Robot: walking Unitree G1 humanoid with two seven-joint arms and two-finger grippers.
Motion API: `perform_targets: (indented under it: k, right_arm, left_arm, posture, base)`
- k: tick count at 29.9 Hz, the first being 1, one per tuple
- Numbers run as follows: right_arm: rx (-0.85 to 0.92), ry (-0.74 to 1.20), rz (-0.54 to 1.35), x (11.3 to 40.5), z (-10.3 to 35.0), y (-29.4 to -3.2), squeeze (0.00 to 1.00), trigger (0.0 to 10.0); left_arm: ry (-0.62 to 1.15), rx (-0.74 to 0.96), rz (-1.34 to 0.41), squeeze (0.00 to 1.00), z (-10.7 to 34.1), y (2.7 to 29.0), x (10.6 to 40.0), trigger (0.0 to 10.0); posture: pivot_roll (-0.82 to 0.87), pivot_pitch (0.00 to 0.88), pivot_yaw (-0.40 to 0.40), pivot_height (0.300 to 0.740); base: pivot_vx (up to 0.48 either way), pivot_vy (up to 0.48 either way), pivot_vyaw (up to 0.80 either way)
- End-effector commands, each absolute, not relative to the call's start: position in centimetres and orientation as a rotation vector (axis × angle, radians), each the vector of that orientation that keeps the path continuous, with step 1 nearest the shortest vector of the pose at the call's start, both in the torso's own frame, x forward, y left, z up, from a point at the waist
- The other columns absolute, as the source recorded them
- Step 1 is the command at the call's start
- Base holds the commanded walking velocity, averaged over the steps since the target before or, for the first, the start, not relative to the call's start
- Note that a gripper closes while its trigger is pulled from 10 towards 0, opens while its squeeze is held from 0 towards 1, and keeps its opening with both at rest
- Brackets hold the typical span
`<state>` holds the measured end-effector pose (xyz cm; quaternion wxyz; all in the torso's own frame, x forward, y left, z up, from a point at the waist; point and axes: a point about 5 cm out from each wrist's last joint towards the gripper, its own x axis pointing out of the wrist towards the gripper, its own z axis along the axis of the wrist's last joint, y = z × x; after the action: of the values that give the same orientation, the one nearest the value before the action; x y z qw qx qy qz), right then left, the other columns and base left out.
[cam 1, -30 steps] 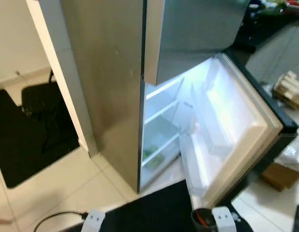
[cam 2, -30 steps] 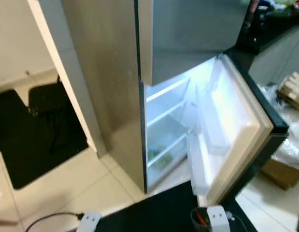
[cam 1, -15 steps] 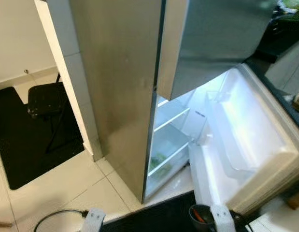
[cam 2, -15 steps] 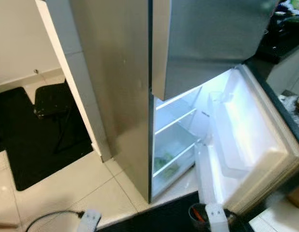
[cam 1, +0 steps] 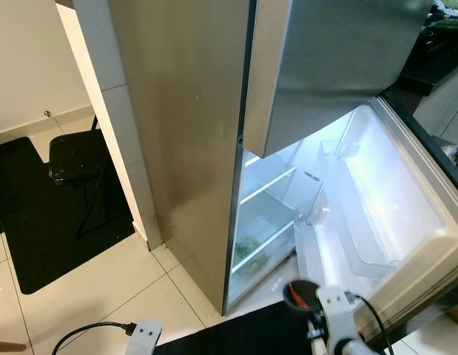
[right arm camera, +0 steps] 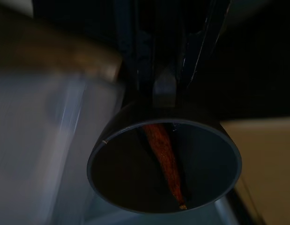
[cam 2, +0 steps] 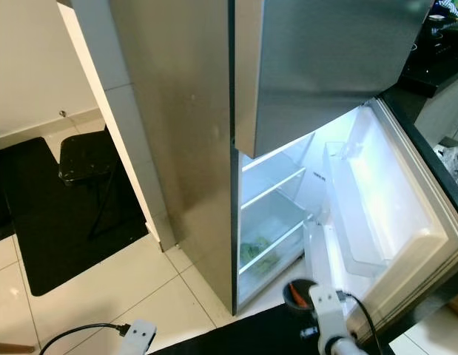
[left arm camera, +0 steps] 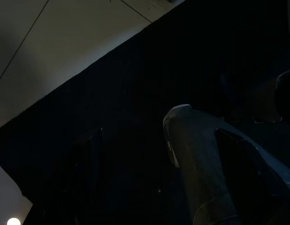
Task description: Restocking fridge
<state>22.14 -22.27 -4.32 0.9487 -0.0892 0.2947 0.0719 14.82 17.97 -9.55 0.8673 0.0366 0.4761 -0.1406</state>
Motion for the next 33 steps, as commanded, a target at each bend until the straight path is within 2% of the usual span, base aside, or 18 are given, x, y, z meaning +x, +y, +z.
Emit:
perform_targets:
  k: [1,9,18,33]
  right_arm:
    - [-0.177,0.570,0.138,22.5,-3.9,-22.5,0.00,10.0]
    - [-0.206,0.433,0.019,24.9,-1.3,-24.4,0.00,10.0]
    - [-0.245,0.410,-0.108,24.8,-0.8,-26.2,0.00,10.0]
    - [-0.264,0.386,-0.244,24.5,0.1,-28.7,0.00,10.0]
  left_arm:
    - [1.015,0.073,-0.299,0.00,-9.7,17.9,14.4,10.0]
    - [1.015,0.058,-0.298,0.00,-9.8,17.6,14.2,10.0]
    - [1.011,0.048,-0.298,0.00,-9.8,17.5,14.1,10.0]
    - [0.946,0.044,-0.306,0.00,-9.2,17.4,15.6,10.0]
  posture:
    - [0.06,0.004,-0.003,0.740]
    - [0.06,0.006,-0.011,0.740]
    - [0.06,0.010,-0.010,0.740]
    - [0.05,0.012,-0.009,0.740]
  base:
    - [0.000,0.000,0.00]
    - [0.000,0.000,0.00]
    - [0.000,0.000,0.00]
    - [0.000,0.000,0.00]
